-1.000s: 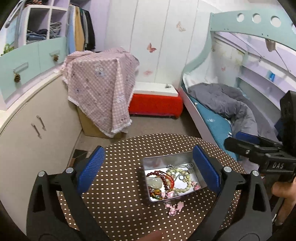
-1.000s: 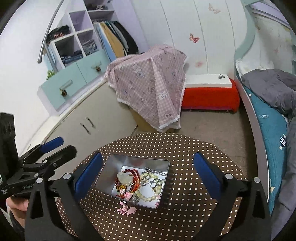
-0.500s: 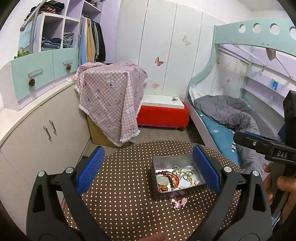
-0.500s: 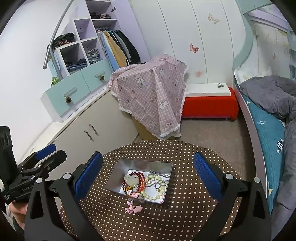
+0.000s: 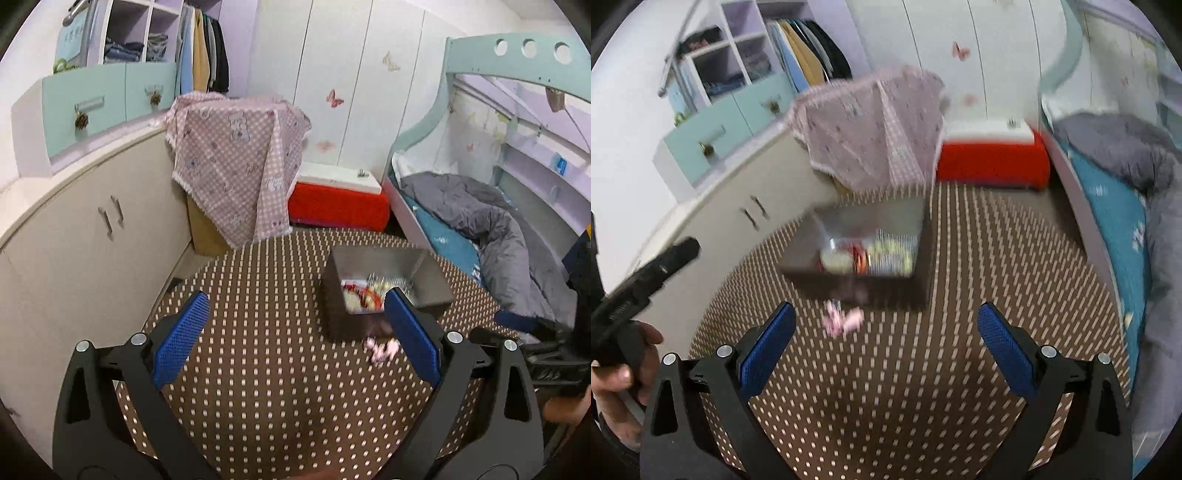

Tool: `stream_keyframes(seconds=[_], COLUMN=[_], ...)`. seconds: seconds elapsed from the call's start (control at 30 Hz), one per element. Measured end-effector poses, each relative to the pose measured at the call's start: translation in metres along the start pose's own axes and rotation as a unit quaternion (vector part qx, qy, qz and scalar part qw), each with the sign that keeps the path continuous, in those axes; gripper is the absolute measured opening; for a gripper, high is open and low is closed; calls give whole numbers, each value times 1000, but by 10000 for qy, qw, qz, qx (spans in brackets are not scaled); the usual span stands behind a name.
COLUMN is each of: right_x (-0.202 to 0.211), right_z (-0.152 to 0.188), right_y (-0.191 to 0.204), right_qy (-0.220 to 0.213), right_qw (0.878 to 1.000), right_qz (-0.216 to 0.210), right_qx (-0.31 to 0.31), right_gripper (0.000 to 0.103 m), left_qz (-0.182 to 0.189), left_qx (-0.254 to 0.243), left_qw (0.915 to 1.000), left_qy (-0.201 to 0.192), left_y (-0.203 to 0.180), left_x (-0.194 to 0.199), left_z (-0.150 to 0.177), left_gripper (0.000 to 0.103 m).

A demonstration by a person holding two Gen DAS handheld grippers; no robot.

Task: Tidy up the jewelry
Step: 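Lower the right gripper to the remaining pink bunny charm and grasp it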

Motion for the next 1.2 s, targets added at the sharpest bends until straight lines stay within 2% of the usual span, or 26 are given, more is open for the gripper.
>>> stream_keyframes(seconds=[0.1, 0.17, 0.2, 0.33, 0.4, 0.47, 0.63, 0.7, 0.97, 1.03, 1.07, 1.2], right_x=[-16, -29, -34, -59, -66, -74, -82, -83, -73, -70, -67, -58], right_z=[10, 12, 13, 14, 12, 11, 14, 20, 37, 39, 41, 44], right_y=[4, 8, 9, 18, 22, 26, 35, 31, 19, 18, 17, 10], right_qy=[134, 220, 263, 395, 390, 373, 270, 321, 282, 303, 307, 290], right_qw=[9998, 9995, 9994, 9989, 9990, 9989, 9952, 9916, 9887, 9886, 9890, 9916], right_qz=[134, 175, 179, 204, 203, 284, 752, 951, 842, 784, 755, 681], right_qx=[99, 152, 161, 138, 63, 79, 561, 817, 1206, 1246, 1237, 1063], right_gripper=[94, 90, 83, 69, 59, 54, 47, 32, 30, 24, 16, 14], left_qz=[-20, -46, -65, -152, -167, -193, -194, -186, -45, 18, 26, 21], left_qx=[15, 30, 36, 84, 75, 59, 21, -12, -182, -340, -396, -490], left_qw=[9999, 9997, 9996, 9988, 9984, 9981, 9977, 9976, 9968, 9957, 9953, 9929], left_qy=[155, 255, 287, 467, 543, 582, 648, 668, 771, 865, 881, 1079], left_y=[1, 3, 3, 6, 7, 6, 2, 0, -27, -41, -46, -64], left_x=[-5, -9, -10, -16, -19, -21, -26, -28, -45, -55, -59, -81], left_z=[14, 23, 26, 41, 46, 50, 54, 55, 56, 56, 57, 62], left_gripper=[94, 94, 94, 94, 94, 94, 94, 94, 94, 94, 94, 94])
Point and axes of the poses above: each gripper's, at about its wrist camera, not at the fingertips, and x roughly against the way its jaws point, y to its left, z to its underside, the point moved 7 cm from there along -x, roughly the way its jaws point, and after that the axes turned 1 degree about -x, right-handed, at the moved point
